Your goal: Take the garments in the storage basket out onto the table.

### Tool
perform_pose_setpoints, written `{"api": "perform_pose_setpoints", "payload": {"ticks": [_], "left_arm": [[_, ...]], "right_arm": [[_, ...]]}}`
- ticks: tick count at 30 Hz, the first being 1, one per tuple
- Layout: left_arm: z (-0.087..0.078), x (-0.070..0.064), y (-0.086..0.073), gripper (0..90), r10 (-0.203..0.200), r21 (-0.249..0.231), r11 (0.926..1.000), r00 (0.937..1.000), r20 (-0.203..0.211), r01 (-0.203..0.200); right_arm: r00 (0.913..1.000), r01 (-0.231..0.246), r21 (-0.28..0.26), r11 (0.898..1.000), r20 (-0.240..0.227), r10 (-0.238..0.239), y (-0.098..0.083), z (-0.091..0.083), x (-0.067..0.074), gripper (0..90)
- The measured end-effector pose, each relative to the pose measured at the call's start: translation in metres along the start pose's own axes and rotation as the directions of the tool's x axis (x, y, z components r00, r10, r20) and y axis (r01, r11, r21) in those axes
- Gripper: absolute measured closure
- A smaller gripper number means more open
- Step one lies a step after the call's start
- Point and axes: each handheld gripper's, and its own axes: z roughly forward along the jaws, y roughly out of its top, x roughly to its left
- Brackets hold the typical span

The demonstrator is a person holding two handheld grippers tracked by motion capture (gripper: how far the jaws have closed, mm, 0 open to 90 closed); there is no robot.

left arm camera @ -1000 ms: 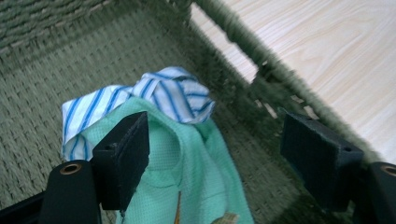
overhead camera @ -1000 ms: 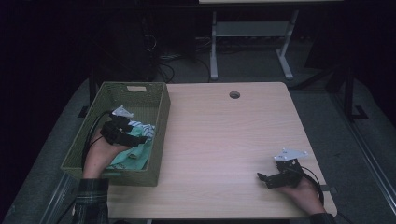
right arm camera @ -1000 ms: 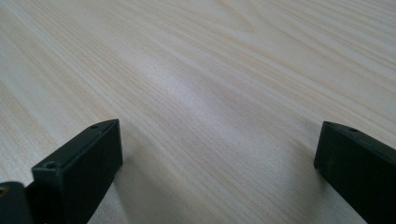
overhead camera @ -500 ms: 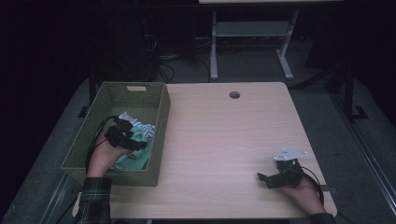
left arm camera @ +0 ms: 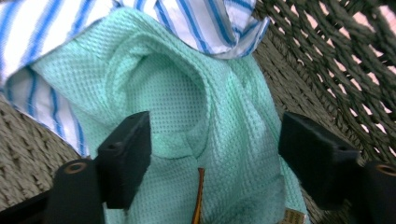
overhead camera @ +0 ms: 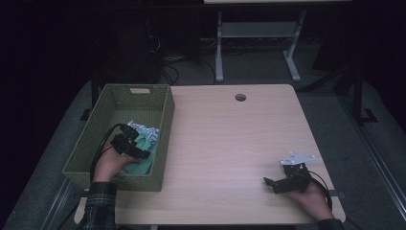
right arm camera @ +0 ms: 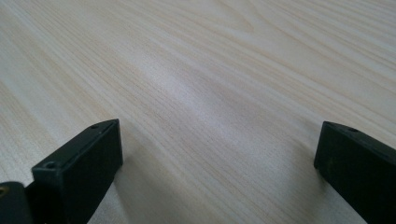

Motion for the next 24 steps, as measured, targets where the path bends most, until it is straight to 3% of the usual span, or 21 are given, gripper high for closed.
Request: {"api": "perform_pose_setpoints", "payload": {"ticks": [7,9,17,24], "left_arm": [[0.0046,-0.0012,0.0002,33.0,0.013,0.044,0.9989,0.9999,0.007,-0.013],[0.0049,-0.0012,0.0003,35.3,-0.001,0.045,0.9990,0.9999,0.012,0.001],[0.0022,-0.0011,0.0007,69.7,-0.013,0.064,0.9979,0.9990,0.043,0.010],[-0.0043,0.0010,0.0016,82.7,-0.054,0.033,0.9981,0.9972,0.051,0.053]], "right_arm": [[1.0000,0.000,0.000,1.000,0.000,0.000,0.0000,0.0000,0.0000,0.6],[1.0000,0.003,-0.002,1.000,0.002,-0.003,0.0000,0.0001,-0.0002,0.6],[1.0000,0.004,-0.002,1.000,0.002,-0.004,0.0000,0.0001,-0.0003,0.6],[1.0000,0.000,0.000,1.000,0.000,0.000,0.0000,0.0000,0.0000,0.6]]}}
